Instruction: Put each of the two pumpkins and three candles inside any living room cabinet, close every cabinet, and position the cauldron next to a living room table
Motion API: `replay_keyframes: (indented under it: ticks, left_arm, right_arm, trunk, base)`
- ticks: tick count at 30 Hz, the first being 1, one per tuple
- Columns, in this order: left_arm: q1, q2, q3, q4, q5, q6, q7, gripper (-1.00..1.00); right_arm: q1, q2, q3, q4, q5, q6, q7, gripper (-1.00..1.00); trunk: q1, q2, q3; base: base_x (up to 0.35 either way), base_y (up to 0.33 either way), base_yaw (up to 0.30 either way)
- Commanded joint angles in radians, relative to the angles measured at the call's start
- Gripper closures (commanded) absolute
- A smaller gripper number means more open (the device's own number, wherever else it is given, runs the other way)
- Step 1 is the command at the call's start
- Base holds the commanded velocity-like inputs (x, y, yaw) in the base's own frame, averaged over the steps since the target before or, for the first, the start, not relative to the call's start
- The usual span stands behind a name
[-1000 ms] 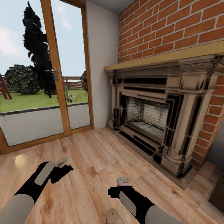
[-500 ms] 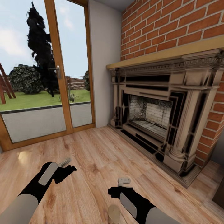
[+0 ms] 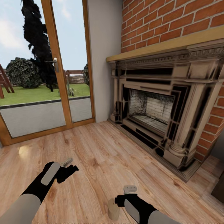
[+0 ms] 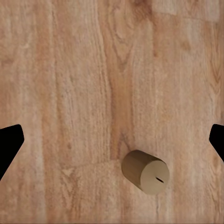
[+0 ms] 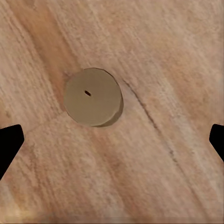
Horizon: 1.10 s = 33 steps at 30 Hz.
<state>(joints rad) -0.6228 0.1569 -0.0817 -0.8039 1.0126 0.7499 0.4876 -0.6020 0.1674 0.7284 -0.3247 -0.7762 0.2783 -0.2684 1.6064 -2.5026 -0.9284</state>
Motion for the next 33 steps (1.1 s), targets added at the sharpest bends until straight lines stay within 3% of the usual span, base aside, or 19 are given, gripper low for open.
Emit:
replay_keyframes:
  ticks: [1, 6, 13, 33]
  left_arm:
    - [-0.001, 0.001, -0.004, -0.003, 0.011, 0.0, 0.009, -1.0]
    - [-0.001, 0.001, -0.004, -0.006, 0.012, 0.0, 0.008, -1.0]
    - [-0.001, 0.001, -0.006, -0.007, 0.012, 0.001, 0.008, -1.0]
    - [-0.001, 0.001, -0.027, -0.008, 0.018, 0.002, 0.007, -1.0]
  right_arm:
    - [-0.001, 0.0, 0.009, -0.001, -0.008, 0.003, -0.007, -1.0]
    - [-0.001, 0.002, 0.011, -0.002, -0.006, 0.002, -0.001, -1.0]
    - [-0.001, 0.003, 0.016, -0.001, 0.004, 0.002, 0.069, -1.0]
    - [-0.001, 0.001, 0.017, -0.009, 0.008, -0.039, 0.086, -1.0]
  trunk:
    - [0.0, -0.001, -0.005]
    - [0.002, -0.002, -0.024]
    - [0.006, -0.004, -0.051]
    - [0.015, -0.008, -0.129]
  base:
    - [0.0, 0.0, 0.0]
    - [0.0, 0.0, 0.0]
    - [0.0, 0.0, 0.0]
    - [0.0, 0.0, 0.0]
